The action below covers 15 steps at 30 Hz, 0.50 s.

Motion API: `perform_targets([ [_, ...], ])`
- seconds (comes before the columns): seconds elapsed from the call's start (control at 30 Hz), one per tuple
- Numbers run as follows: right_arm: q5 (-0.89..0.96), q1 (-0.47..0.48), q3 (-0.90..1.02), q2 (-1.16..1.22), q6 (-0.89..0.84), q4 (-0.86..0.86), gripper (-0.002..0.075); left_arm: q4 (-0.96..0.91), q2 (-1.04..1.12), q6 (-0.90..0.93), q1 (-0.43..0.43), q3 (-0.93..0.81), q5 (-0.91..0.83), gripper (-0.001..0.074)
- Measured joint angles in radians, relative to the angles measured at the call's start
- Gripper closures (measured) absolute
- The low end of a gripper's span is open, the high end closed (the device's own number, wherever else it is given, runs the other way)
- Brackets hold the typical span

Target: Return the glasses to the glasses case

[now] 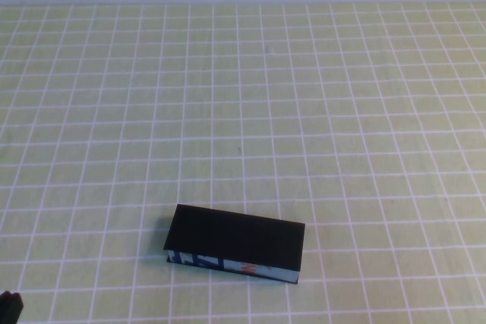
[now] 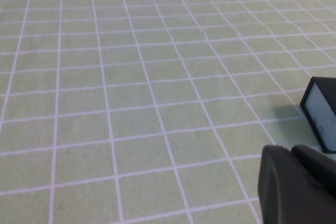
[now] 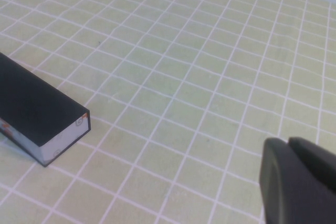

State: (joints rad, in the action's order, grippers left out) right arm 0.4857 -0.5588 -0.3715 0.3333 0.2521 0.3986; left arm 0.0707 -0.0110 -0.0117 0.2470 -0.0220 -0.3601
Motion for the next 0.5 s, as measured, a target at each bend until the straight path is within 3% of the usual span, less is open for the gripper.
perform_targets([
  [0.27,0.000,0.038,0.000,-0.002,0.000,-0.008,0.0743,0.000,0.000,0.000,0.000,0.000,0.000,0.0738],
  [0.5,0.000,0.277,0.000,-0.067,0.000,-0.027,0.0743,0.000,0.000,0.000,0.000,0.000,0.000,0.0738],
])
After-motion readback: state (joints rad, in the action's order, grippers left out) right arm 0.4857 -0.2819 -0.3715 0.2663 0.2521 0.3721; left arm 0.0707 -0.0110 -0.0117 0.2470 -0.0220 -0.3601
